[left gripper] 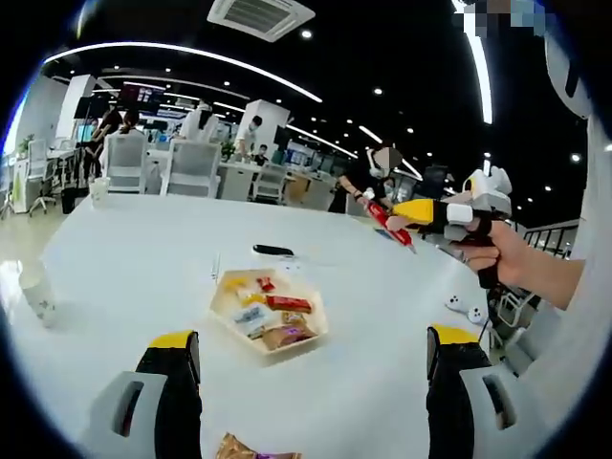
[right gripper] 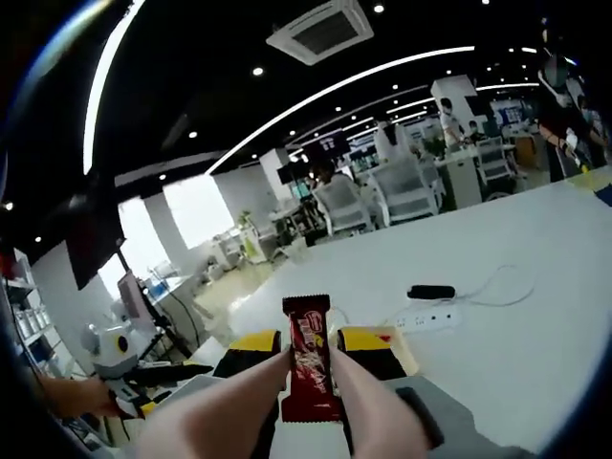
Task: Place the target food into the container with the food tongs after gripping and lifting it, then release it inside without dropping or visibly crushing the food.
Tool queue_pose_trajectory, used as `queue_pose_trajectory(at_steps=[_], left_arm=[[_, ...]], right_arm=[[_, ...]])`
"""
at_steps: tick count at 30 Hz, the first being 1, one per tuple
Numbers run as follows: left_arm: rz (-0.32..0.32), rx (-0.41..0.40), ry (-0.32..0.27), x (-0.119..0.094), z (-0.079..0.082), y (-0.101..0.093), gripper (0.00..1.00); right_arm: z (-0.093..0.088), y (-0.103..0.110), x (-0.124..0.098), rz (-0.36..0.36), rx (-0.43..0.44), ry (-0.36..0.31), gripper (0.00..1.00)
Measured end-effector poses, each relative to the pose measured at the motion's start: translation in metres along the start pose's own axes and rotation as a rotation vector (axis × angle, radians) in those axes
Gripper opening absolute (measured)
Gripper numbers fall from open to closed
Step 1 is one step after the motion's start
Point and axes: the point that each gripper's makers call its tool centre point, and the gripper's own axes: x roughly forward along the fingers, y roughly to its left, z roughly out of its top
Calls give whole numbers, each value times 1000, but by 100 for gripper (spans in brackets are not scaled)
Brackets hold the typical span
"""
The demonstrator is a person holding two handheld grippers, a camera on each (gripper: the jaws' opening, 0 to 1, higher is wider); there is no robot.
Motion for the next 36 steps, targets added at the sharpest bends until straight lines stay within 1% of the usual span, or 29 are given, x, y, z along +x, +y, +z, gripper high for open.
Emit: queue_pose_trajectory(at_steps=[3, 4, 7, 10, 15, 18, 22, 28, 31, 34, 36], left_arm=[[-3, -6, -9, 1, 2, 0, 99], [-8, -5, -8, 2, 1, -1, 99], [-14, -1, 5, 3, -2, -2, 99], [-11, 3, -1, 1, -1, -2, 99], [-1, 6, -5, -4, -2, 3, 99], [4, 3, -14, -7, -2, 5, 99], [8, 2, -11, -10, -4, 6, 99], [7, -1, -14, -11, -5, 6, 99], [4, 6, -17, -10, -5, 5, 99], [10, 17, 1, -9, -9, 5, 99], [9, 15, -1, -10, -11, 4, 99]], right_arm=[[1, -1, 1, 0, -6, 2, 22], [-1, -1, 2, 5, 7, 15, 22], [-1, 0, 1, 7, -14, 26, 22], [5, 1, 1, 4, -22, 19, 22], [19, 5, 9, -2, -49, -2, 22], [23, 9, 12, 4, -73, -5, 22], [28, 15, 16, 11, -121, -3, 22], [36, 17, 20, 12, -157, -5, 22], [42, 16, 22, 12, -166, -10, 22], [51, 20, 22, 24, -151, -29, 22], [56, 22, 22, 23, -156, -38, 22]])
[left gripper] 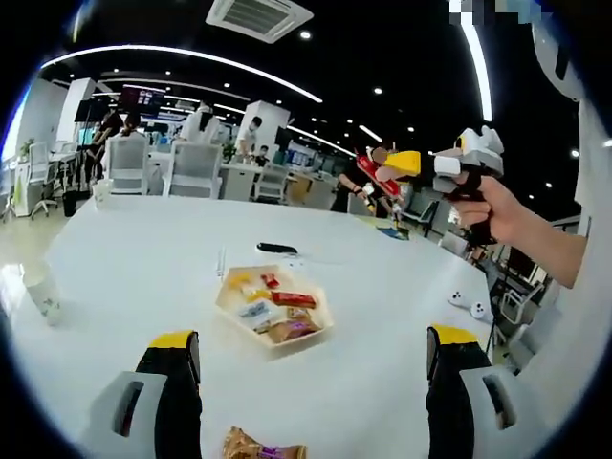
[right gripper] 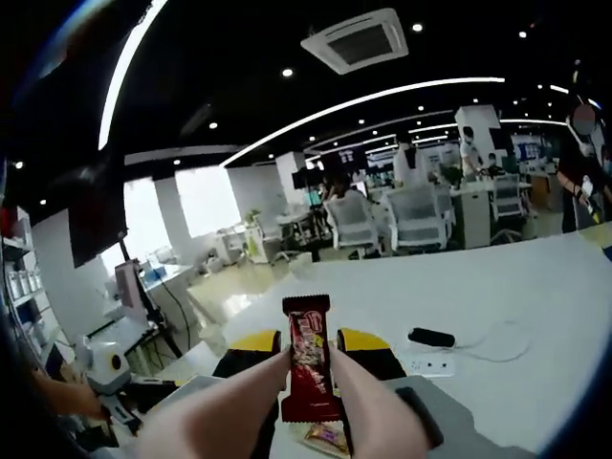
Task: Place the target food into the container with the food tongs after gripping and lifting it, then release it inside without dropping or visibly crushing the food.
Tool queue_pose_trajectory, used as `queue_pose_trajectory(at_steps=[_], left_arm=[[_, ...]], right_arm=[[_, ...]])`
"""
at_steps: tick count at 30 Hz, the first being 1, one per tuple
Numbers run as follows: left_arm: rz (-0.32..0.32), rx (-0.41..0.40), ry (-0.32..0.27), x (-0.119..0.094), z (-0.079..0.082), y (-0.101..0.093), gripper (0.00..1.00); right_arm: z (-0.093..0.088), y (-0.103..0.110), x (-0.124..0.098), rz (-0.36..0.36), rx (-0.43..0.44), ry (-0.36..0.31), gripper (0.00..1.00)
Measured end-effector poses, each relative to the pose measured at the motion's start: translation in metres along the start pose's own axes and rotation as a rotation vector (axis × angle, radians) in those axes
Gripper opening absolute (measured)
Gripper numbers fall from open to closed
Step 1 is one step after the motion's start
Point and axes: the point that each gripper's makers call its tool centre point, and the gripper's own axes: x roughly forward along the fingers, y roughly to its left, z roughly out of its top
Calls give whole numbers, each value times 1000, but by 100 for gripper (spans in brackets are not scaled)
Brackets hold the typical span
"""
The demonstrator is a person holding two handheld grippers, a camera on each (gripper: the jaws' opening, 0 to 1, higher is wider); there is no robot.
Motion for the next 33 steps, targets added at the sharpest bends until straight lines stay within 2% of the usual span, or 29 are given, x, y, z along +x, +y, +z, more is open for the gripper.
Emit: queue_pose_trajectory(at_steps=[7, 13, 16, 21, 23, 25, 28, 33], left_arm=[[-6, -18, 2, 0, -4, -5, 99], [7, -24, -2, -2, -4, 1, 99], [19, -29, -1, -4, -5, 5, 99], [28, -42, -1, -6, -7, 8, 99], [29, -47, 1, -5, -8, 8, 99], [26, -58, 5, -5, -9, 7, 99], [20, -64, 9, -4, -11, 6, 99], [22, -64, 14, -6, -12, 5, 99]], right_arm=[[6, -1, 11, -8, -15, -5, 22], [7, -5, 19, -17, -24, -4, 22], [8, -1, 21, -3, 6, -17, 22], [9, -1, 25, 1, 4, -23, 23], [13, -5, 28, -24, 58, -50, 25], [14, -2, 29, -1, 91, -55, 26], [14, -3, 29, -14, 75, -52, 26], [8, -1, 28, -5, 109, -47, 27]])
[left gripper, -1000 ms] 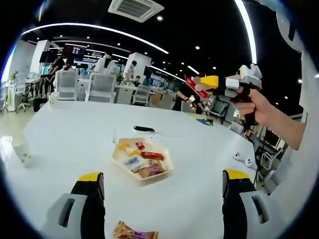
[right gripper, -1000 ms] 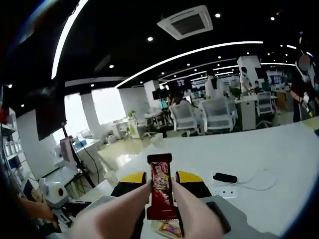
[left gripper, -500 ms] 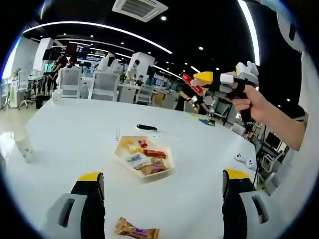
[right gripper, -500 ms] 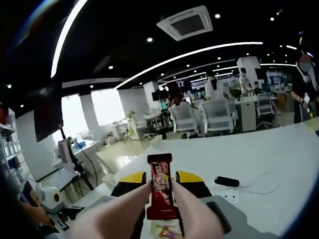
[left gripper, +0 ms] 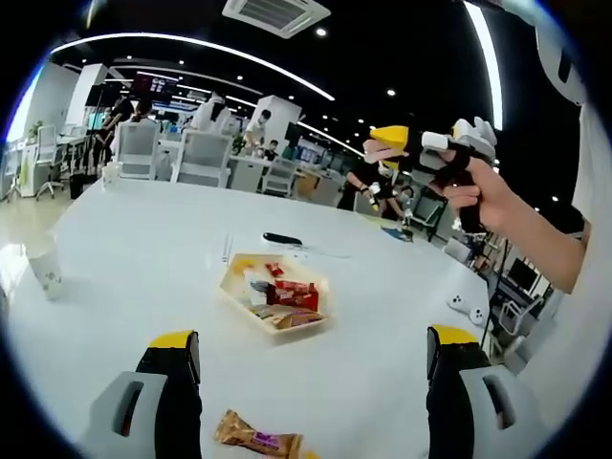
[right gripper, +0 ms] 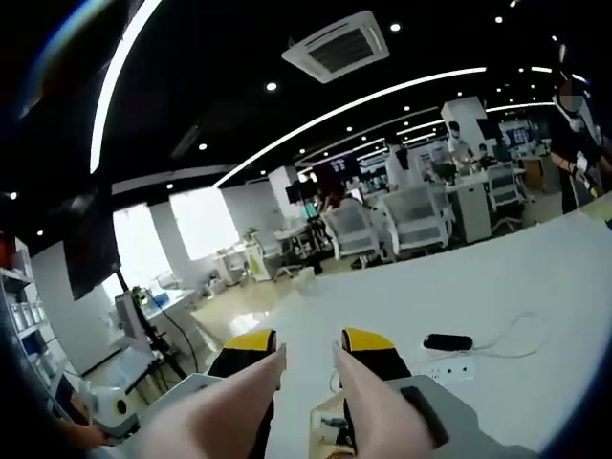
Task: Place the target food into the container with the food tongs after gripping and lifting it, then release it inside without dropping or visibly crushing the food.
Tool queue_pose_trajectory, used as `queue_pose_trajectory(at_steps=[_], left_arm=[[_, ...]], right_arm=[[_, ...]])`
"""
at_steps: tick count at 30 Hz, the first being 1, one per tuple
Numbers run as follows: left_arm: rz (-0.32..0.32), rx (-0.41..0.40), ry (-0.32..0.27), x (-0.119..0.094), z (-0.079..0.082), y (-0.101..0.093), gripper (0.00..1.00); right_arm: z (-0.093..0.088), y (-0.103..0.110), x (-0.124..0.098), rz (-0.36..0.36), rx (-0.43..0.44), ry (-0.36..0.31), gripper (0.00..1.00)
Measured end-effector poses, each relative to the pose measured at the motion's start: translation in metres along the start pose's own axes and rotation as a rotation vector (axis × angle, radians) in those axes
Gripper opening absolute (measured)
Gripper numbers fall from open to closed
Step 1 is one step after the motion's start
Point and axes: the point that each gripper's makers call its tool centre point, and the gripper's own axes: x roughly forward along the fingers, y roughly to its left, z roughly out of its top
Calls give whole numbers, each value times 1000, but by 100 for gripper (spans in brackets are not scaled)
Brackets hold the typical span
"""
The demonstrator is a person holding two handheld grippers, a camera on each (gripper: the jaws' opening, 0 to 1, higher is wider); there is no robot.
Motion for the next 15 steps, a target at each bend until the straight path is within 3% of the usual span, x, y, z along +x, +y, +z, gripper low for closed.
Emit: queue_pose_trajectory(at_steps=[15], left_arm=[[8, 4, -27, -11, 3, -6, 99]], right_arm=[[-12, 1, -16, -8, 12, 21, 28]])
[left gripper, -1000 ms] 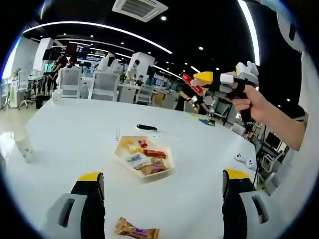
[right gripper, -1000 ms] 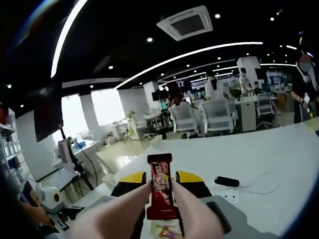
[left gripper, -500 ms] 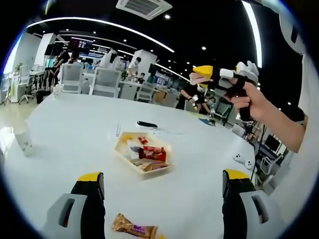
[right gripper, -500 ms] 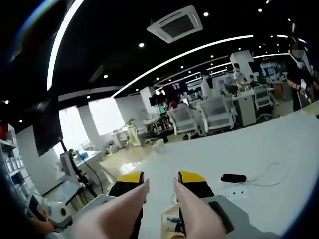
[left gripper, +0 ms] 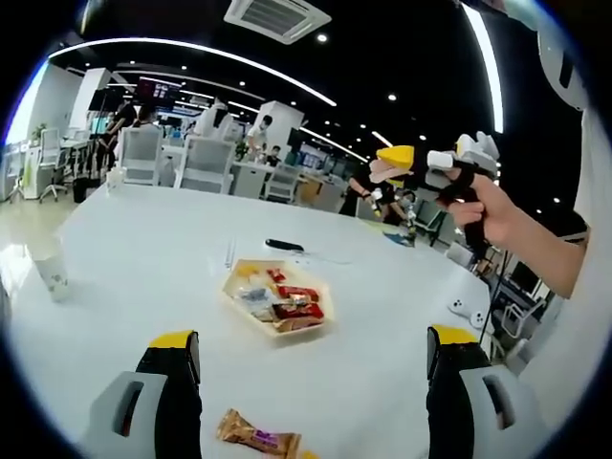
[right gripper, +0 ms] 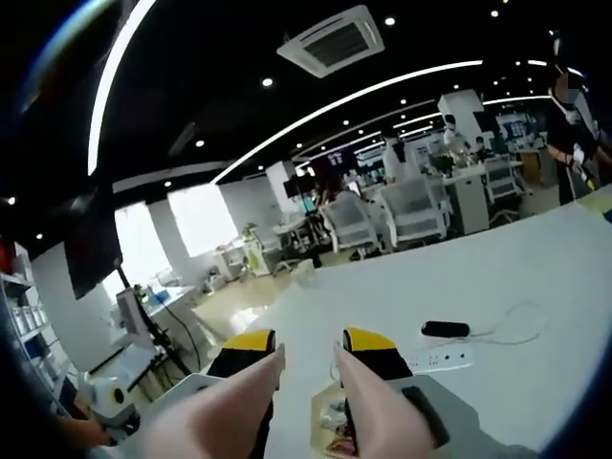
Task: Place the target food into the container with the food tongs after gripping and lifting it, then release it inside without dropping or visibly crushing the food.
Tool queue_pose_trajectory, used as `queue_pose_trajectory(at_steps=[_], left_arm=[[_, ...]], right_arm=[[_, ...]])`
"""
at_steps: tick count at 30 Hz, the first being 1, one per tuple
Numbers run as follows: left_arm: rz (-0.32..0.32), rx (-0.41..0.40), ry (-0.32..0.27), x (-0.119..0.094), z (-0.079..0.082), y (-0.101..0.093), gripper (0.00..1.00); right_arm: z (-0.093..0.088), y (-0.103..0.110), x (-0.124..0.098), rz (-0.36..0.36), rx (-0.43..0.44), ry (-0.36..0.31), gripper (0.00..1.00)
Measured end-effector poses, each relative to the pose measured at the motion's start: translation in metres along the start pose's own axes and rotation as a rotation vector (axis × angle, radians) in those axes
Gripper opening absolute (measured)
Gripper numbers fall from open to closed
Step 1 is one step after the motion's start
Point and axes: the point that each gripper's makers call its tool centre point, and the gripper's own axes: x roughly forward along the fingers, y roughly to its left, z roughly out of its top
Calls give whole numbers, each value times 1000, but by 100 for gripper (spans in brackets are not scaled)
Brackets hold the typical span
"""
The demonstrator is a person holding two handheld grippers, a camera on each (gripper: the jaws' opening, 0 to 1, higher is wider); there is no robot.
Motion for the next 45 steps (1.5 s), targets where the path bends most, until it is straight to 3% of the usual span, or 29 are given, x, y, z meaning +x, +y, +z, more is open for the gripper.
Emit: queue_pose_trajectory(at_steps=[26, 37, 45], left_arm=[[14, -18, -19, -9, -6, 1, 99], [31, -36, -38, -23, -13, 0, 99], [5, -45, -20, -30, -30, 0, 99]], right_arm=[[-45, 17, 0, 14, -3, 89, 28], [-69, 34, -2, 42, -13, 138, 28], [-88, 48, -10, 42, -14, 148, 28]])
